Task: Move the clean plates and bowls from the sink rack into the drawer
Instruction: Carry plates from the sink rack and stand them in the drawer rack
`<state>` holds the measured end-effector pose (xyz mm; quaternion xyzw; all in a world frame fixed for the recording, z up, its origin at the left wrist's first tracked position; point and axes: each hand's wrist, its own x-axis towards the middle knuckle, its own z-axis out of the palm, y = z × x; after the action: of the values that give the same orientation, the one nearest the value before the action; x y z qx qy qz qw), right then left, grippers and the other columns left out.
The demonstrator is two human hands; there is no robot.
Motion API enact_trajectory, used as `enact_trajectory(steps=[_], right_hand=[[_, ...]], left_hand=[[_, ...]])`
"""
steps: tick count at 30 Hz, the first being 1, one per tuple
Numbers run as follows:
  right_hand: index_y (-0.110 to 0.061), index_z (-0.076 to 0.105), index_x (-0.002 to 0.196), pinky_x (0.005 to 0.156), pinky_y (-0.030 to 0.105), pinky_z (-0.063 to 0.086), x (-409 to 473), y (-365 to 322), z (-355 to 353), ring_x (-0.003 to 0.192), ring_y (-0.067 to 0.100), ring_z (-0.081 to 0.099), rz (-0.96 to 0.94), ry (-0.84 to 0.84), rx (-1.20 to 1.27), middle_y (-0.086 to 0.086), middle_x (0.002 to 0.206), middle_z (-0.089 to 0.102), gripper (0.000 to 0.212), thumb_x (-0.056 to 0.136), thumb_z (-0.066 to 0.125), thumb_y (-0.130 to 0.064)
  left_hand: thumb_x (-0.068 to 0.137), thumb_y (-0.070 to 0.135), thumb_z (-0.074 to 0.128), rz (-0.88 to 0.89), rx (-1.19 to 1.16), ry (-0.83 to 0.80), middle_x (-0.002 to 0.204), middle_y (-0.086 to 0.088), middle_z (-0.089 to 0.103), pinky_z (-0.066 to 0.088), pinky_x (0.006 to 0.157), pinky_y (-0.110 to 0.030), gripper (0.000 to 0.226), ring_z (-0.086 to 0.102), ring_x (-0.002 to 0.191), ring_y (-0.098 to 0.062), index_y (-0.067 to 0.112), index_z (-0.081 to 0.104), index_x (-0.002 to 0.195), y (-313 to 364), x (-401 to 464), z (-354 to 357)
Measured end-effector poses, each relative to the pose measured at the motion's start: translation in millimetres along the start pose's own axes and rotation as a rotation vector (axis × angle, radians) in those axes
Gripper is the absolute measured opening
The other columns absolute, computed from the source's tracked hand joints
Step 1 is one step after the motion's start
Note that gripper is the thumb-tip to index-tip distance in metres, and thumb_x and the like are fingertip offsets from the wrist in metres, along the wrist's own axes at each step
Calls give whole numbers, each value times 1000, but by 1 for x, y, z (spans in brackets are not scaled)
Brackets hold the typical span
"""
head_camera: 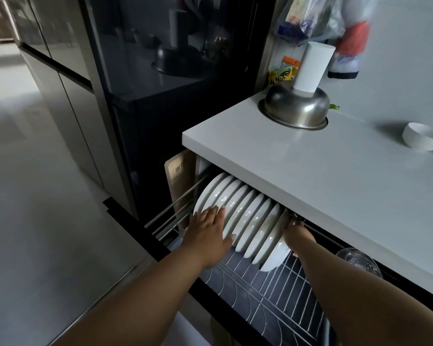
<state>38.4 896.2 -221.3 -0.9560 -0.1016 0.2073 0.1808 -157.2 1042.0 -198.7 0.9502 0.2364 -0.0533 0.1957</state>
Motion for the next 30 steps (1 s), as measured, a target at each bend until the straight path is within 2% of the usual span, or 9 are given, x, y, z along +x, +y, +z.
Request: enact_trajectory(steps=[3,7,10,16,19,21,24,28,30], right_hand=[[-7,16,150,105,39,36,-5,-5,-1,132,36,40,64,1,-60,19,150,31,62,98,34,-36],[-7,38,135,92,36,41,-19,-17,-5,121,34,50,63,38,6,18,134,51,56,92,41,-42],[-9,39,137,84,31,40,-34,-27,-9,118,31,54,-5,-4,-15,15,134,53,58,94,37,-47],[-8,44,137,82,28,39,-75,-37,-48,116,28,55,-130,-12,55,12,129,57,57,96,41,-48],[-15,62,96,77,30,42,-104,-32,-75,85,24,60,-192,11,160,8,91,65,38,95,42,-47],[-21,56,78,76,31,44,-120,-23,-94,74,20,55,-188,42,209,0,74,57,35,95,43,-49],[-18,61,99,74,28,40,-140,-6,-124,88,22,59,-149,113,292,3,90,64,34,96,44,-47],[-20,53,76,61,28,36,-160,11,-160,73,21,54,-148,156,352,-1,69,56,32,96,45,-44],[-15,61,95,70,27,37,-165,27,-175,88,25,60,-129,181,405,3,84,62,33,96,46,-44]], left_hand=[[99,53,29,-6,2,-5,162,-6,-4,0,121,-45,75,-7,149,-20,16,-8,153,1,-1,-2],[99,49,34,-23,-32,36,162,-6,4,5,121,-43,74,-1,149,-21,16,-4,154,6,-3,-12],[99,46,36,-15,-32,73,161,-7,13,11,120,-42,73,9,148,-21,14,0,154,15,-10,-23],[98,40,41,-52,-19,89,135,-11,53,44,99,-39,63,50,121,-27,11,22,151,38,-33,-58],[98,34,42,-56,-8,133,118,-10,63,49,81,-35,49,59,106,-27,9,38,140,57,-52,-75],[98,32,42,-47,-8,125,114,-9,64,46,74,-32,44,61,102,-27,10,41,135,76,-64,-85],[98,32,43,-2,-16,122,111,-7,64,46,71,-31,41,62,97,-25,12,43,133,107,-77,-98],[99,31,40,31,-19,136,113,-6,64,44,65,-29,46,59,83,-20,15,37,141,145,-84,-114],[98,31,40,49,-2,134,112,-5,64,43,64,-29,49,61,85,-21,16,33,145,165,-86,-114]])
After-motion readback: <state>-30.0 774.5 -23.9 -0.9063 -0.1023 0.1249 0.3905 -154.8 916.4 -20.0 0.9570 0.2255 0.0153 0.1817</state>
